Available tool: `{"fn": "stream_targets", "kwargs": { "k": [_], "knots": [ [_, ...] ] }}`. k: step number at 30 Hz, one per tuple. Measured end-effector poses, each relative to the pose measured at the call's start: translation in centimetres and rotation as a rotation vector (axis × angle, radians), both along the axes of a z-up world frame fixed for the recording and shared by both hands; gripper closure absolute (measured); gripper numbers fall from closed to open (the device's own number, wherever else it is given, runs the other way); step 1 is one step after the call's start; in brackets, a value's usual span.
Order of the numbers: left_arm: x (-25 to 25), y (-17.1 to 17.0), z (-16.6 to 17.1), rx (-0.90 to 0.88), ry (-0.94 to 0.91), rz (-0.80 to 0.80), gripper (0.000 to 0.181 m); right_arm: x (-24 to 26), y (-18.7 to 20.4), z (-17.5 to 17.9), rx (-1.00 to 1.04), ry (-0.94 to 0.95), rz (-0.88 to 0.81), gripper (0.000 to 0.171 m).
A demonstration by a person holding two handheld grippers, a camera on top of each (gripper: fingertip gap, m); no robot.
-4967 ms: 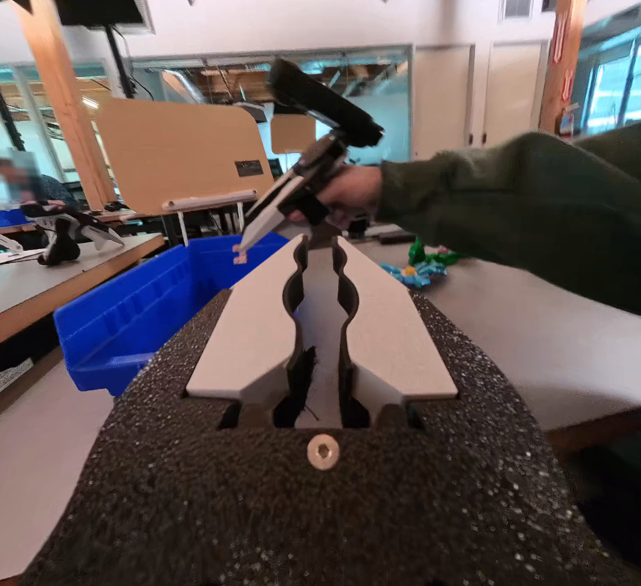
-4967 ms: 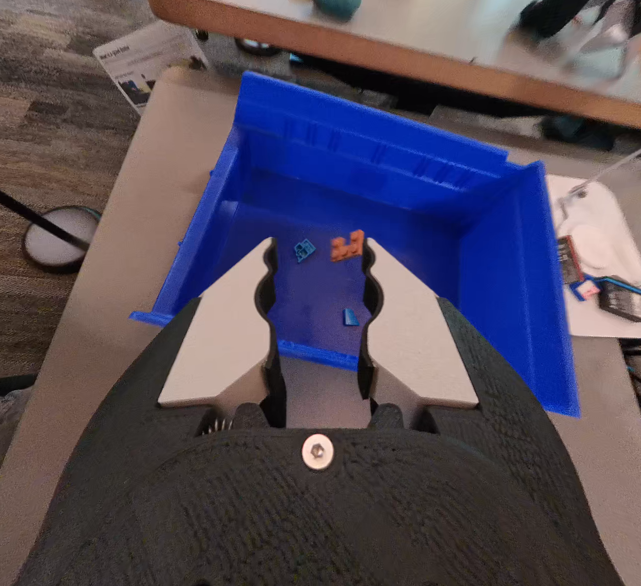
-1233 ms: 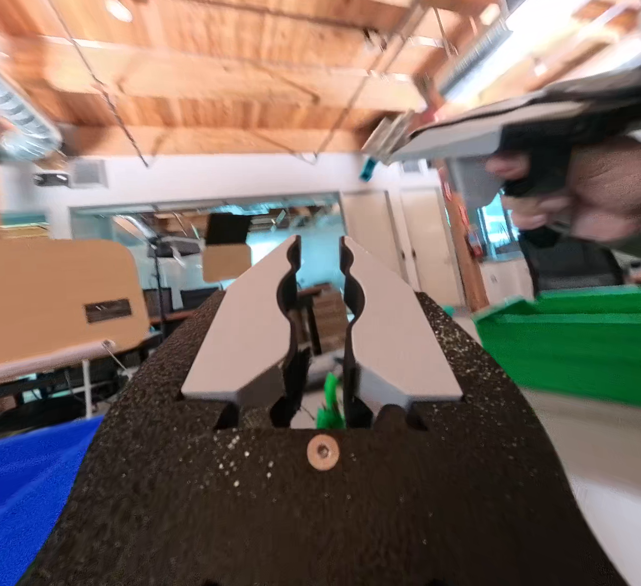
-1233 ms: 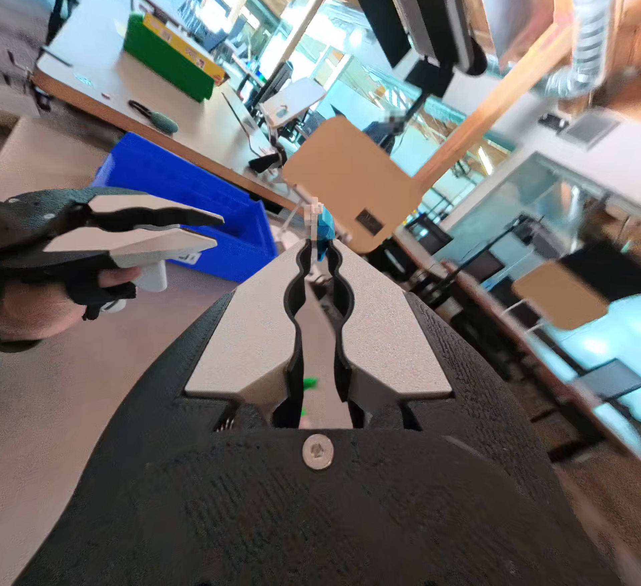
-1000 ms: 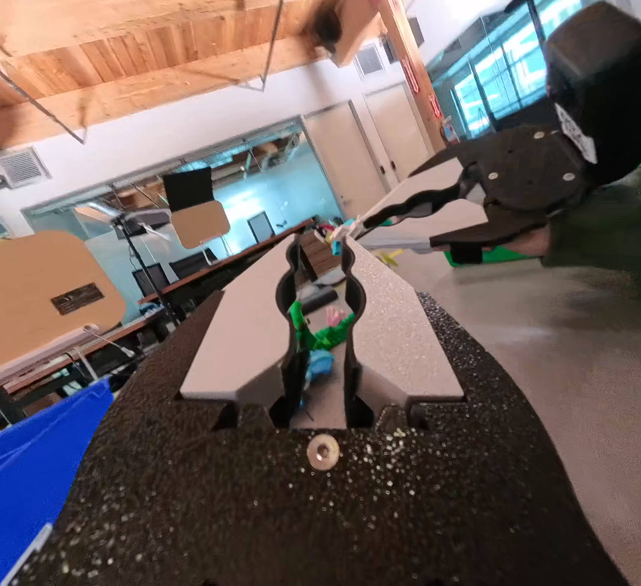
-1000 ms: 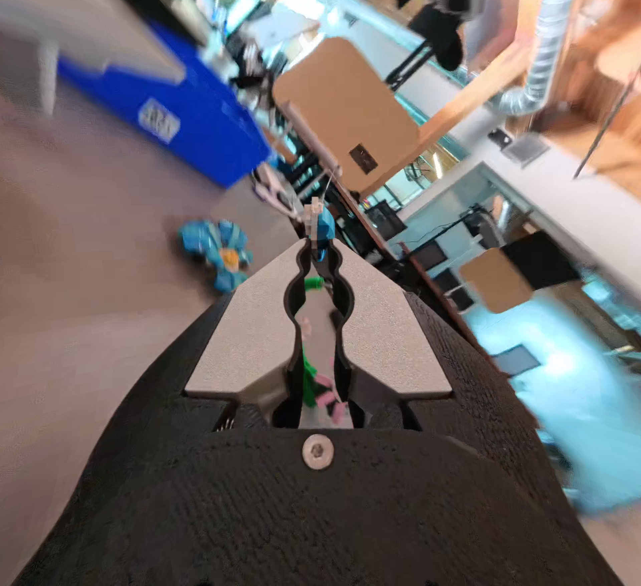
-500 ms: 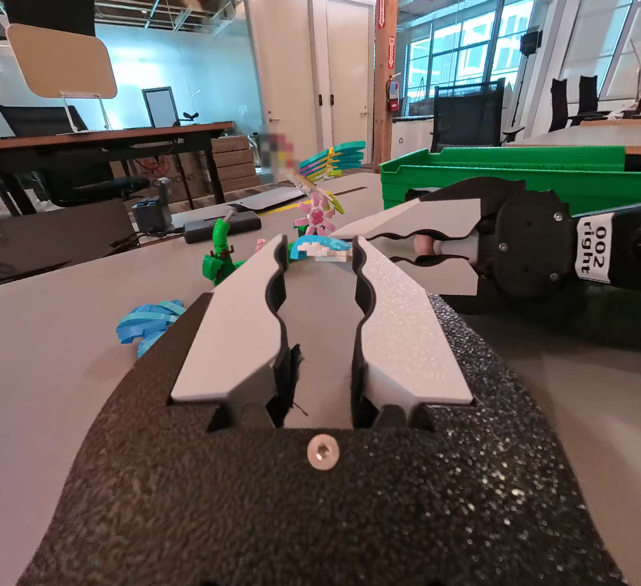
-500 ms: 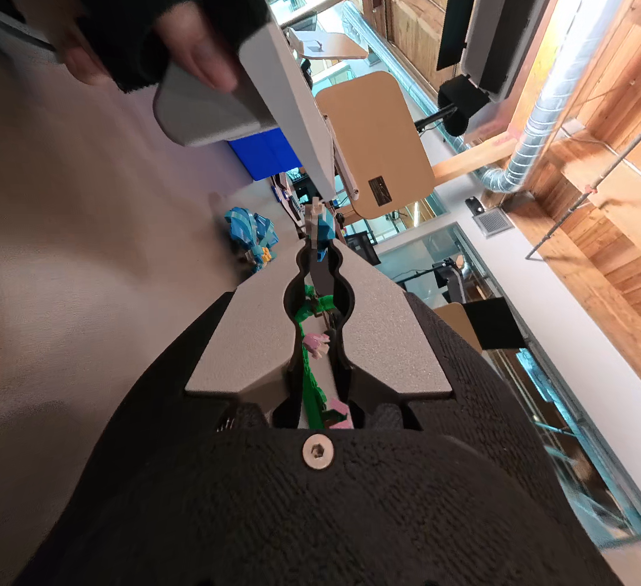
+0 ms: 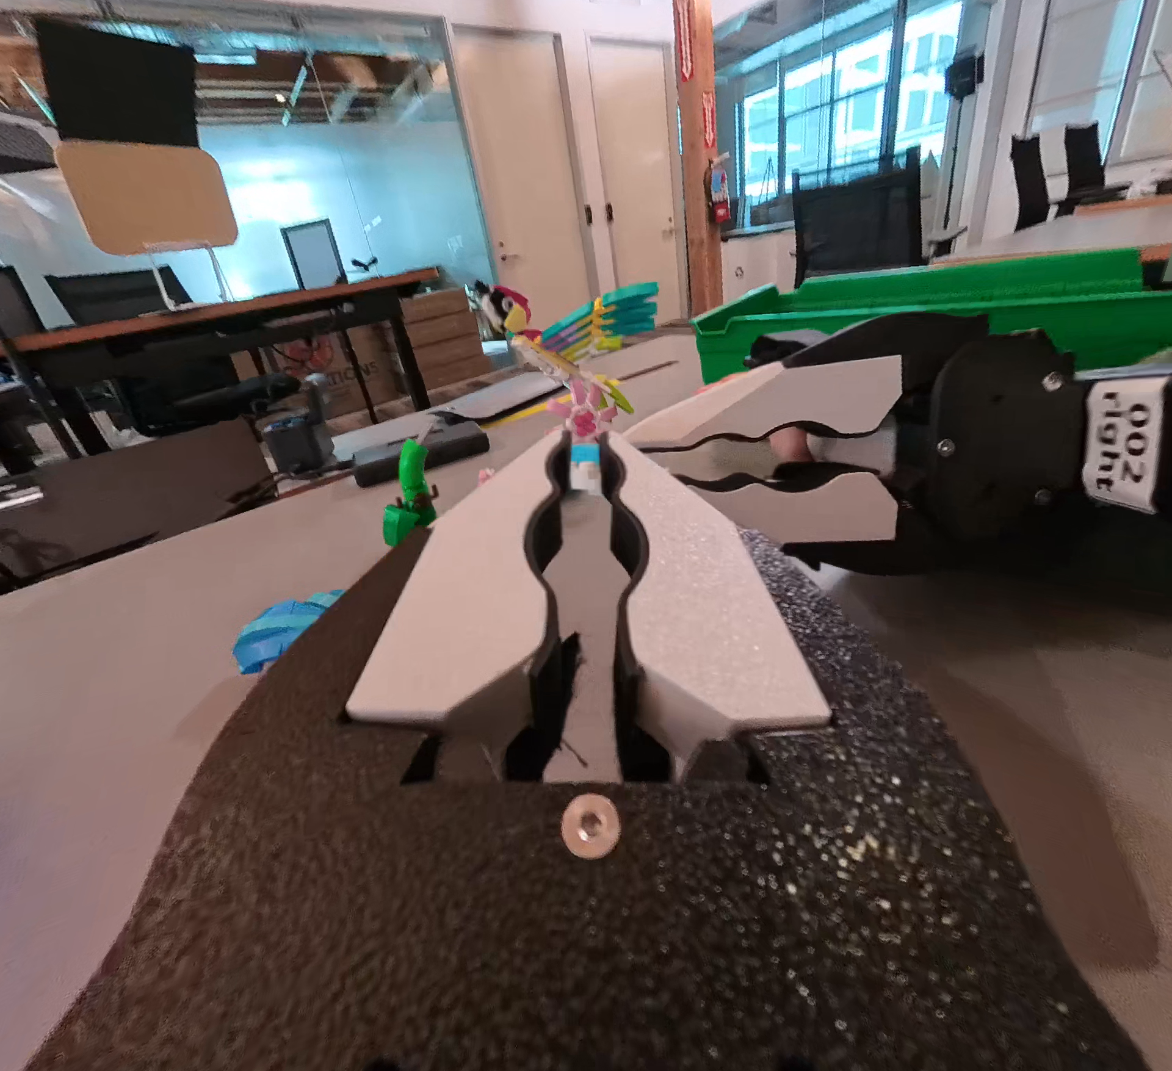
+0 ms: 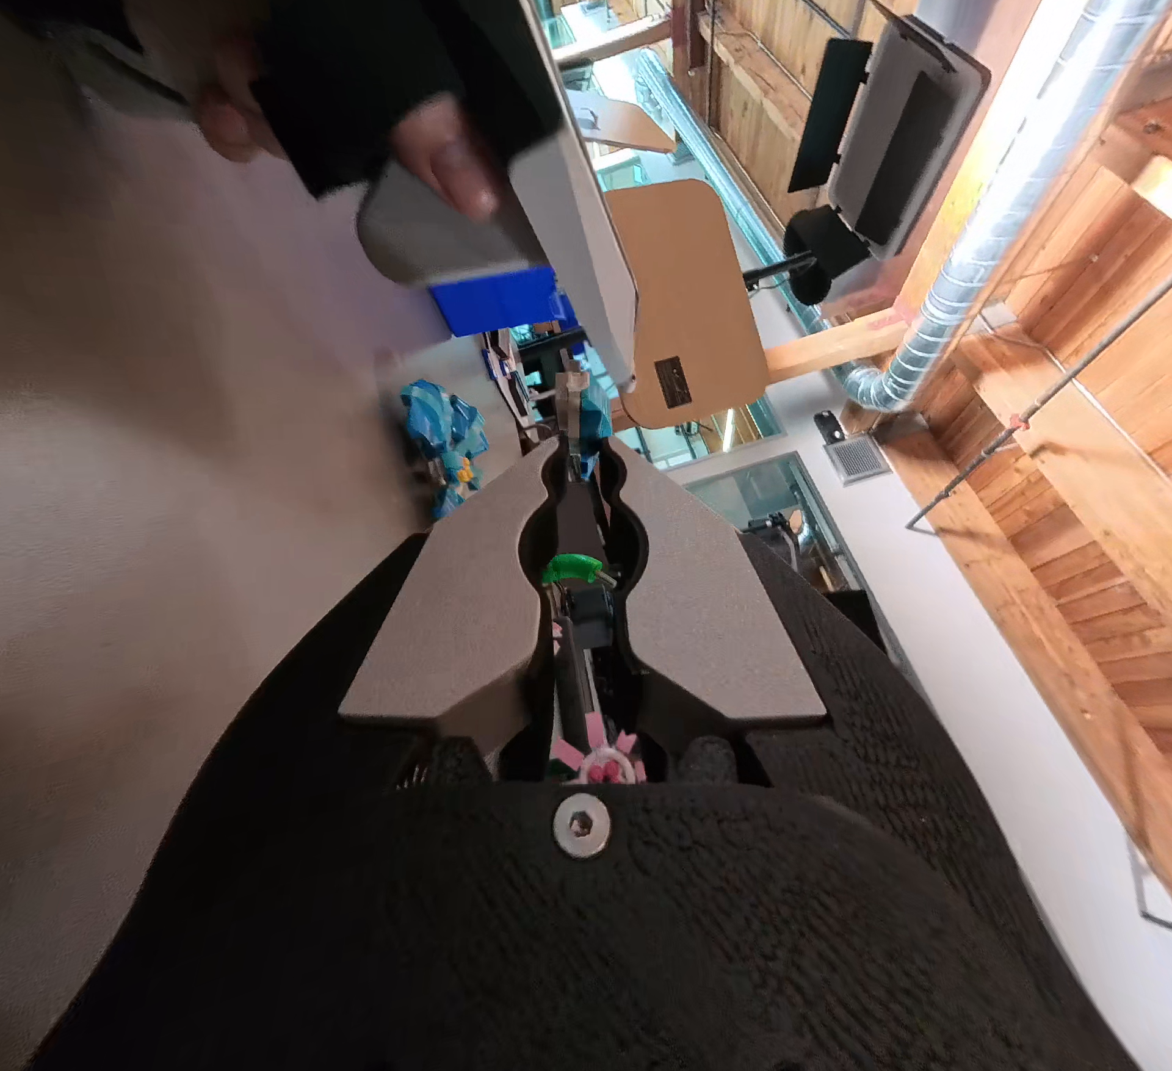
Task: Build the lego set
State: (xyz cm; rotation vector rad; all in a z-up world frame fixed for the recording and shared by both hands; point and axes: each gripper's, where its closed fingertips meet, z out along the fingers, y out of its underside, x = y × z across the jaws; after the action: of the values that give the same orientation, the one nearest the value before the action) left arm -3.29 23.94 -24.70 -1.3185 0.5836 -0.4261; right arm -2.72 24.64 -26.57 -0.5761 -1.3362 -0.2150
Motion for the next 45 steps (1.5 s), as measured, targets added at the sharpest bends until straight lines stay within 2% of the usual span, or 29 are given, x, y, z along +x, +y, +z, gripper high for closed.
{"fn": "stream_targets", "kwargs": {
  "k": [2,5,7,12,15,17,18,21,27,32,35,45],
  "knots": [
    [0.0,-0.4,0.5,0.012,-0.045,-0.027,0.163,0.5,0.7,0.4,-0.012,0.025,-0.022,0.164],
    [1.8,-1.1,-0.2,-0.048,-0.043,-0.160,0.142,1.0,1.1,0.7,-0.002,0.034,-0.037,0.164],
    [2.4,-0.9,-0.9,-0.070,0.006,-0.159,0.139,1.1,1.1,0.8,-0.004,0.043,-0.035,0.165],
    [1.5,-0.5,-0.7,-0.042,0.012,-0.099,0.160,0.9,0.7,0.8,0.018,0.032,-0.024,0.164],
    [1.2,-0.3,-0.8,-0.056,0.012,-0.086,0.164,0.9,0.8,0.7,0.021,0.025,-0.032,0.164],
    [0.1,0.4,-0.9,-0.046,0.040,0.014,0.181,1.0,1.0,0.7,0.012,0.033,-0.032,0.164],
    [-0.6,0.8,-1.1,-0.044,0.060,0.064,0.181,0.9,0.7,0.8,0.013,0.036,-0.020,0.165],
    [0.1,0.1,-0.4,-0.032,-0.001,-0.015,0.181,0.7,0.4,0.5,0.036,0.013,-0.018,0.165],
    [0.3,0.1,-0.2,-0.039,-0.036,-0.047,0.158,0.8,0.6,0.8,0.023,0.030,-0.018,0.164],
    [0.3,0.2,-0.4,-0.042,-0.027,-0.047,0.162,0.5,-0.1,0.7,0.017,0.029,0.025,0.165],
    [0.0,0.4,-0.3,-0.036,-0.033,-0.024,0.170,0.4,-0.4,0.8,0.005,0.037,0.055,0.165],
    [0.1,0.2,-0.1,-0.048,-0.070,-0.073,0.163,0.7,-1.3,2.0,-0.019,0.110,0.114,0.165]
  ]
}}
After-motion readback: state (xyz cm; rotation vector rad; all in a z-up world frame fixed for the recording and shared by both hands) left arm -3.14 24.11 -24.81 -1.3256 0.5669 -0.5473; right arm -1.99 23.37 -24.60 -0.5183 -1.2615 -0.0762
